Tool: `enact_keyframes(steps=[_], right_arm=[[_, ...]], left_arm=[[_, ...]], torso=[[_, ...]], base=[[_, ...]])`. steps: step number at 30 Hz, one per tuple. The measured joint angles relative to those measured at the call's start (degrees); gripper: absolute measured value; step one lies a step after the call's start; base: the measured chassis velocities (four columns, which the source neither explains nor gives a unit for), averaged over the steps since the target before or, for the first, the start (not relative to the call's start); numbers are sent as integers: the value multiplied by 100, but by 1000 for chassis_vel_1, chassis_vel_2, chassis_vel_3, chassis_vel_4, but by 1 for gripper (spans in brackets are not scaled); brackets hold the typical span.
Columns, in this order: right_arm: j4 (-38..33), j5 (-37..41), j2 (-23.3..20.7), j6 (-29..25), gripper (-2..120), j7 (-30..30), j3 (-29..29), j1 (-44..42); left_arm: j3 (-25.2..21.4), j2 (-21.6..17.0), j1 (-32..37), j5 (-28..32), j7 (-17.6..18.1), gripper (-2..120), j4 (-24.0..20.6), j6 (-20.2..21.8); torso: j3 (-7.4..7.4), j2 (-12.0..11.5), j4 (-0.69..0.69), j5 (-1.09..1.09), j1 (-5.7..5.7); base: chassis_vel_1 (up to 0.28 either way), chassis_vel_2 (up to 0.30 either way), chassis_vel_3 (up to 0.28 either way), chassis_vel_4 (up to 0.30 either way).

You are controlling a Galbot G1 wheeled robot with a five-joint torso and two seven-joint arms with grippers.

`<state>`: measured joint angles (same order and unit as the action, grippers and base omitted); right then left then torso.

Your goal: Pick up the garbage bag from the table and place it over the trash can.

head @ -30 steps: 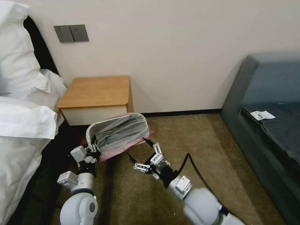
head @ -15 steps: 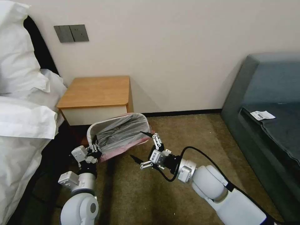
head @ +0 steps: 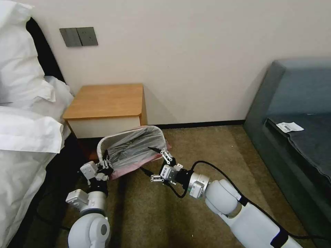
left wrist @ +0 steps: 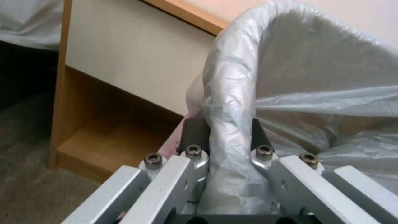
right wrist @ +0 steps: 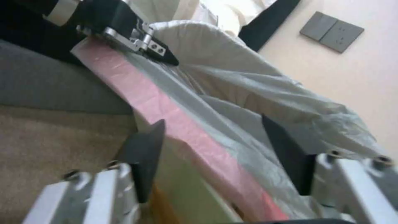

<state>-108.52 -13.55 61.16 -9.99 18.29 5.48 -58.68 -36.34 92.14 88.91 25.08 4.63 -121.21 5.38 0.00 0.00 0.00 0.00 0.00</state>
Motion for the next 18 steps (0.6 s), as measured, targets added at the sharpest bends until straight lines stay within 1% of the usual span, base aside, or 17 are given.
enact_keyframes(steps=[2,3,4,5,6,7,8,10,11,12,13,15,17,18], right_arm=[[2,7,-2,0,59,0,0,0],[4,19,-9,-12,50,5,1,2],[4,19,-9,-12,50,5,1,2],[4,20,-13,-16,47,9,0,2],[-22,27,-28,-19,39,21,1,-18],[-47,34,-38,-20,35,29,1,-35],[-47,34,-38,-20,35,29,1,-35],[-57,34,-50,-41,26,60,3,-69],[-57,34,-50,-41,26,60,3,-69],[-64,31,-55,-54,22,70,3,-83],[-94,31,-65,-59,15,72,3,-105],[-180,41,-93,-59,9,73,3,-144],[-218,43,-104,-59,8,77,2,-157],[-266,42,-122,-56,13,91,0,-167]], left_arm=[[0,0,1,0,0,7,0,0],[1,0,4,0,0,7,-3,0],[1,0,4,0,0,7,-3,0],[1,0,5,0,0,7,-5,0],[0,0,10,1,0,7,-15,-2],[-2,0,12,4,0,7,-18,-4],[-2,0,12,4,0,7,-18,-4],[-8,0,15,12,0,7,-19,-8],[-8,0,15,12,0,7,-19,-8],[-16,0,14,17,0,7,-21,-9],[-26,0,14,22,0,7,-28,-9],[-32,0,11,27,0,7,-41,-10],[-33,0,9,30,0,7,-41,-10],[-33,0,7,32,0,7,-41,-10]], torso=[[0,0,0,0,0],[0,0,0,0,0],[0,0,0,0,0],[0,0,0,0,0],[0,0,0,0,0],[0,0,0,0,0],[0,0,0,0,0],[0,0,0,0,0],[0,0,0,0,0],[0,0,0,0,0],[0,0,0,0,0],[0,0,0,0,0],[0,0,0,0,0],[0,0,0,0,0]], base=[[0,0,0,0],[0,0,0,0],[0,0,0,0],[0,0,0,0],[0,0,0,0],[0,0,0,0],[0,0,0,0],[0,0,0,0],[0,0,0,0],[0,0,0,0],[0,0,0,0],[0,0,0,0],[0,0,0,0],[0,0,0,0]])
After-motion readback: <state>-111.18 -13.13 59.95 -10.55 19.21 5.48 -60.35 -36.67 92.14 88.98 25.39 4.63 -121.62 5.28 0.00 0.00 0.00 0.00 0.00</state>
